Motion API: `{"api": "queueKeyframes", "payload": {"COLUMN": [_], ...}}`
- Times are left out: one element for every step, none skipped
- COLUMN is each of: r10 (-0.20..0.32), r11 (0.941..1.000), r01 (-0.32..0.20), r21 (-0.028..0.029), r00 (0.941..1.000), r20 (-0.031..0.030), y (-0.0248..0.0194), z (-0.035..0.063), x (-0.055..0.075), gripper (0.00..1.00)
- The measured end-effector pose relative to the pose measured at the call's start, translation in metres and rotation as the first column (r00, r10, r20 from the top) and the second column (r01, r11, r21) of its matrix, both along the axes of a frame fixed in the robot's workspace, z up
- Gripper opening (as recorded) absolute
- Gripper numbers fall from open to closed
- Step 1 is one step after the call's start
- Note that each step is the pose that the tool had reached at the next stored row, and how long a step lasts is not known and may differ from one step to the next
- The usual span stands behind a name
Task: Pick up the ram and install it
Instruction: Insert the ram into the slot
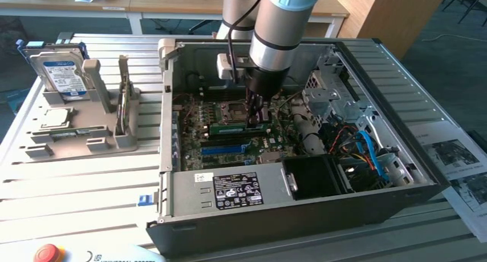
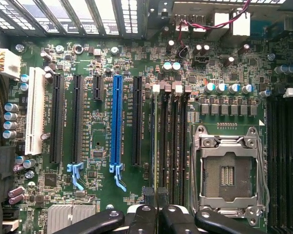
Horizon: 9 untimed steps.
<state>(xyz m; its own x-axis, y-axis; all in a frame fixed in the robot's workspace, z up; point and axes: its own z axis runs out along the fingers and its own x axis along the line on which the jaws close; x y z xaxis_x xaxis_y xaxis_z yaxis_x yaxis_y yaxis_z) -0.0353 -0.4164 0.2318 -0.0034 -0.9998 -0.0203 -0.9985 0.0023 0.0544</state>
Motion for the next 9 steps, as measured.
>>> {"api": "queueKeyframes", "payload": {"r10": [0.0,0.0,0.0,0.0,-0.001,-0.002,-0.004,-0.006,-0.007], "r11": [1.0,1.0,1.0,1.0,1.0,1.0,1.0,1.0,1.0], "r01": [0.0,0.0,0.0,0.0,0.001,0.002,0.004,0.006,0.007], "r21": [0.0001,0.0003,0.0003,0.0002,0.0002,0.0002,0.0001,0.0001,0.0003], "r00": [1.0,1.0,1.0,1.0,1.0,1.0,1.0,1.0,1.0], "r20": [0.0,0.0001,0.0001,0.0001,0.0001,0.0001,0.0001,0.0,0.0001], "y": [0.0,0.0,0.0,0.0,0.0,0.0,0.0,0.0,0.0], "z": [-0.0001,-0.0002,-0.0002,-0.0002,-0.0002,-0.0002,-0.0002,-0.0002,-0.0003], "x": [0.0,0.0,0.0,0.0,0.0,0.0,0.0,0.0,0.0], "gripper": [0.12,0.12,0.12,0.12,0.12,0.12,0.12,0.12,0.12]}}
